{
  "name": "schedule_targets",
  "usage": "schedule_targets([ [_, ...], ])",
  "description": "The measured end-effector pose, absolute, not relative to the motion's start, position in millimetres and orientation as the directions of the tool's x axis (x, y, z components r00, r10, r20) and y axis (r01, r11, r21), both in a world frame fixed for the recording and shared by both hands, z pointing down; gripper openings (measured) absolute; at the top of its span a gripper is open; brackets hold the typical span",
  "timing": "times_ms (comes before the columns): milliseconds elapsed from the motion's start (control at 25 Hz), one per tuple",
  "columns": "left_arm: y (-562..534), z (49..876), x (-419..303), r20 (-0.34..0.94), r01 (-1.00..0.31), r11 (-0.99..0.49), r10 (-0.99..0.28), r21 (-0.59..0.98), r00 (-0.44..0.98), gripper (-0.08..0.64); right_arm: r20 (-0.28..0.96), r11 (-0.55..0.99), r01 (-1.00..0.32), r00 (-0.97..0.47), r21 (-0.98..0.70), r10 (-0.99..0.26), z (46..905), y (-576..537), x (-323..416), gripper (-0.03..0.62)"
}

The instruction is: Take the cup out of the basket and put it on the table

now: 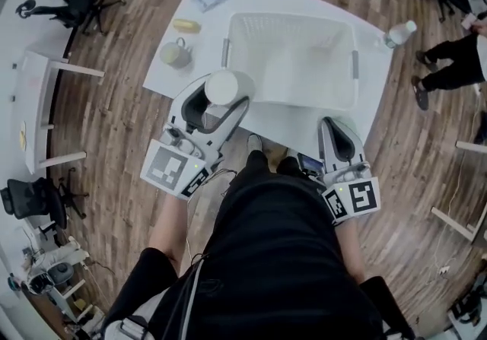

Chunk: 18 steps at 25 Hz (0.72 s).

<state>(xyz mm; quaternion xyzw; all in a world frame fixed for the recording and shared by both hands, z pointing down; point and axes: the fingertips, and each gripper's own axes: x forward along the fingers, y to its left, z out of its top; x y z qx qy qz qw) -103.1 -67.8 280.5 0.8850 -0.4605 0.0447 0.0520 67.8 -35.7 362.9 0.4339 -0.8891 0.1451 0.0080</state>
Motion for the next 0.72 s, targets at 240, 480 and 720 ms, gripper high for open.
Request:
schedule_targets([
  [240, -18, 313, -122, 0.008, -0.882, -0.466, -0.884, 0.066, 0.467, 0.268, 0.149, 0.607, -0.744, -0.658, -0.279, -0.738, 368, -34, 50, 0.026],
  [480, 11, 375, -117, 0.038, -0.897, -0.442, -0.896, -0.014, 0.442, 0.270, 0.164, 0.614, -0.742, -0.663, -0.269, -0.730, 372, -30, 47, 0.026],
  [720, 15, 464, -120, 0.135, -0.906, -0.419, -0.903, -0.065, 0.408, 0.270, 0.190, 0.593, -0.764, -0.641, -0.257, -0.744, 375, -24, 54, 0.026],
])
